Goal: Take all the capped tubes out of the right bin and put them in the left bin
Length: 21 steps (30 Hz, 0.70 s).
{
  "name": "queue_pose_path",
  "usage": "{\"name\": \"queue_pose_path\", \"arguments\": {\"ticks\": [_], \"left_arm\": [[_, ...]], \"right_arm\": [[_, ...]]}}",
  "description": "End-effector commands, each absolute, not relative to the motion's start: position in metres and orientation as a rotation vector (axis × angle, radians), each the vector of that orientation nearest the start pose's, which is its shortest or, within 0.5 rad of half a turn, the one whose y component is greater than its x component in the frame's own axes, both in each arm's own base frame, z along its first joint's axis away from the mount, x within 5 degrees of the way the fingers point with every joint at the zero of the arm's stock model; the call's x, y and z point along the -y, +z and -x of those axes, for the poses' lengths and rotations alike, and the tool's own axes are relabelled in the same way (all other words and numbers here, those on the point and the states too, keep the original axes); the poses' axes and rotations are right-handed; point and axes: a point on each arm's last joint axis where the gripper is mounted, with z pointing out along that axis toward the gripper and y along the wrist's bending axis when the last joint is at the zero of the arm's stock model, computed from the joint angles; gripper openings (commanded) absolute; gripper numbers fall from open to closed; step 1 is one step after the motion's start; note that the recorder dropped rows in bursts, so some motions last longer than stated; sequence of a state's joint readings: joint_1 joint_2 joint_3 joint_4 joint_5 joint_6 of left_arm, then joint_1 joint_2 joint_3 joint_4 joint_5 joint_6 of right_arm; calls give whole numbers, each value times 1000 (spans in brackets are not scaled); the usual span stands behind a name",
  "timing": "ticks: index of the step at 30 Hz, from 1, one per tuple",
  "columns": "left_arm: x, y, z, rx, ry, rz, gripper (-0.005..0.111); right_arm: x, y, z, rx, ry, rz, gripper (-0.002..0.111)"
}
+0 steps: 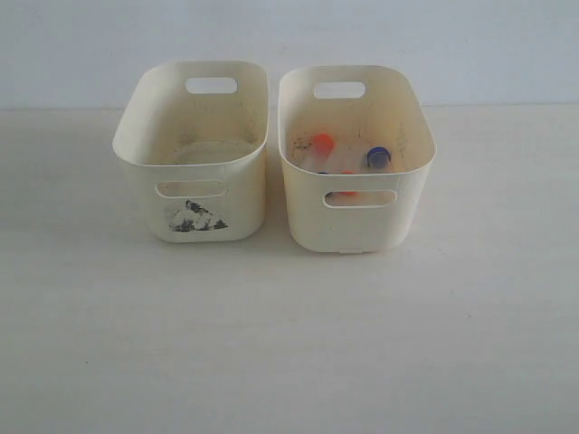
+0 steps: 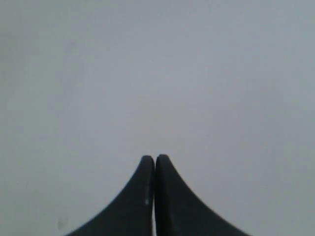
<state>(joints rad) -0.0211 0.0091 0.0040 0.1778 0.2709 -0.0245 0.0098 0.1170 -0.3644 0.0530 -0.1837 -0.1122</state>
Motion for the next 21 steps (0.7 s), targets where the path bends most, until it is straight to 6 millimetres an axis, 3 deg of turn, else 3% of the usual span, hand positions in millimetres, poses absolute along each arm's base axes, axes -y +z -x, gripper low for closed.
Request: {"name": "queue_pose_path", "arguments": {"ticks": [1, 4, 7, 13, 21], "left_arm": [[-3, 189, -56, -1747, 124, -102, 4], [-3, 189, -56, -1747, 124, -102, 4], [-3, 189, -56, -1747, 124, -102, 4], [-3, 189, -56, -1747, 124, -102, 4], [-3, 189, -56, -1747, 124, -102, 4]], "right_arm": [[-3, 351, -76, -1644, -19, 70, 0], [-4, 343, -110, -1921, -6, 86, 0], [-4, 336, -140, -2019, -1, 86, 0], [-4, 324, -190, -1968, 4, 54, 0], [-8, 318, -248, -1776, 283, -337, 0]]}}
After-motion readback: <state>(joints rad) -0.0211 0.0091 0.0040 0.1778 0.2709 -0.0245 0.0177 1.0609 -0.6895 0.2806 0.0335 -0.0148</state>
